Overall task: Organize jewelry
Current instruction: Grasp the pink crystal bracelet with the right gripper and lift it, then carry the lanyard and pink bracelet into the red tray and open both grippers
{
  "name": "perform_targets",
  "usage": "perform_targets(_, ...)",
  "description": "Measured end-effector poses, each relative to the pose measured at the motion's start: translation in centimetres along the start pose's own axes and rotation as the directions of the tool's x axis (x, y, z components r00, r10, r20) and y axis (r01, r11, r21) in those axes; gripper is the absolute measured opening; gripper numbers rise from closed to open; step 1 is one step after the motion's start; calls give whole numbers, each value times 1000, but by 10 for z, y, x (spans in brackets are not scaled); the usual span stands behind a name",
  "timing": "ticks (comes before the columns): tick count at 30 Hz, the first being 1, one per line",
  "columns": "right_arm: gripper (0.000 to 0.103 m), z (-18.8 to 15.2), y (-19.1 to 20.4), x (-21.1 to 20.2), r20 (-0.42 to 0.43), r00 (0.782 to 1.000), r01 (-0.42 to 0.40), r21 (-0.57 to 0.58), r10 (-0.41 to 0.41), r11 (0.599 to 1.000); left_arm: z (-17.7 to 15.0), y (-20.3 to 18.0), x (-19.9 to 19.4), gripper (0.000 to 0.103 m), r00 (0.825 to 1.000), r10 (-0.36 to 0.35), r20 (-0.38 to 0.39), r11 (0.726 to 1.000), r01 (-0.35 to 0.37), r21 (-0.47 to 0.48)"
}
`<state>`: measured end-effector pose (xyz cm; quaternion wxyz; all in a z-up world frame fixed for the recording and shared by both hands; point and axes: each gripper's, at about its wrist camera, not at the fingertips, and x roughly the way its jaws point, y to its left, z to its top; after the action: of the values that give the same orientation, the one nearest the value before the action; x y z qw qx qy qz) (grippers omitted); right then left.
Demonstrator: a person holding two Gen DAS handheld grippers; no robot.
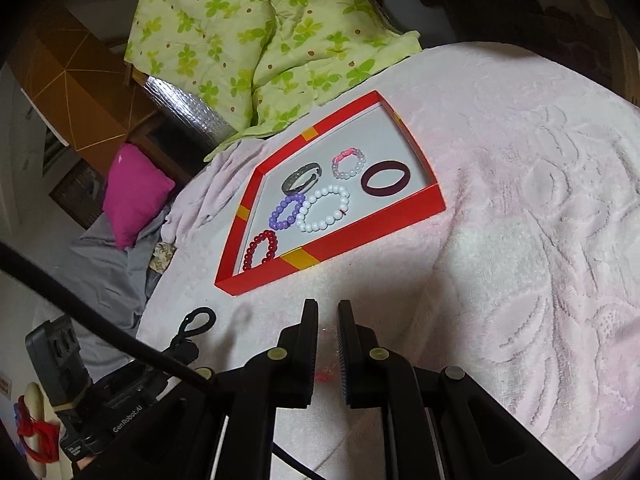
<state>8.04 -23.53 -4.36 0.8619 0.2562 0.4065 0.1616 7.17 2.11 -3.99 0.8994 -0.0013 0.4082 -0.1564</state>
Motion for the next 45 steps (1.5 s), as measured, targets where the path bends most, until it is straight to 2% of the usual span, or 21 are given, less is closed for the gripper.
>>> perform_targets(5, 14, -4, 1, 14, -94, 996, -2, -5, 2, 1000, -1, 1, 5, 8, 1000, 10, -19, 1000, -10, -6)
perform_targets(7, 25, -8, 7, 22, -128, 991, 32, -38, -36, 999, -1, 1, 6, 8, 1000, 8, -23, 1000, -8, -7)
perform_targets(9, 44, -11, 11, 27, -140, 989, 50, -56, -57, 997, -2, 0, 4, 8, 1000, 11, -20, 1000, -11, -2)
perform_targets(10, 44, -13, 14, 29, -138, 987, 67, -75, -77, 995, -3, 0, 3, 8, 1000, 12, -19, 1000, -12, 1)
perform_targets(14, 44, -19, 26, 38, -130, 980, 130, -164, -152, 978, -4, 0, 2, 8, 1000, 11, -21, 1000, -11, 6)
perform_targets(16, 41, -24, 30, 49, -152, 966, 173, -210, -207, 962, -4, 0, 0, 8, 1000, 12, -18, 1000, -11, 7)
perform_targets(19, 24, -30, 39, 55, -119, 947, 252, -305, -300, 918, -5, 1, -2, 8, 1000, 9, -15, 1000, -9, 5)
perform_targets(20, 12, -32, 42, 56, -106, 942, 270, -331, -320, 904, -5, 2, -3, 8, 1000, 11, -13, 1000, -10, 5)
perform_targets(21, 11, -32, 42, 56, -99, 940, 279, -335, -328, 900, -5, 3, -3, 8, 1000, 11, -12, 1000, -11, 2)
perform_targets(23, 8, -32, 41, 54, -85, 940, 287, -327, -330, 901, -5, 5, -5, 8, 1000, 8, -8, 1000, -8, -6)
perform_targets(29, 8, -23, 36, 39, -35, 958, 265, -258, -283, 929, -3, 8, -9, 8, 1000, 7, 11, 1000, -7, -21)
perform_targets(32, 8, -17, 33, 30, -13, 974, 219, -207, -227, 954, -2, 6, -10, 8, 1000, 5, 20, 1000, -4, -15)
perform_targets(37, 8, -11, 33, 18, 30, 987, 161, -168, -158, 973, -1, 1, -12, 8, 999, 16, 35, 1000, -16, 2)
perform_targets(40, 8, -7, 32, 9, 60, 991, 126, -152, -118, 980, 0, -1, -11, 8, 999, 26, 37, 1000, -26, 10)
perform_targets(45, 8, -2, 24, -5, 101, 990, 109, -128, -97, 986, 2, -9, -10, 8, 997, 50, 52, 998, -52, 39)
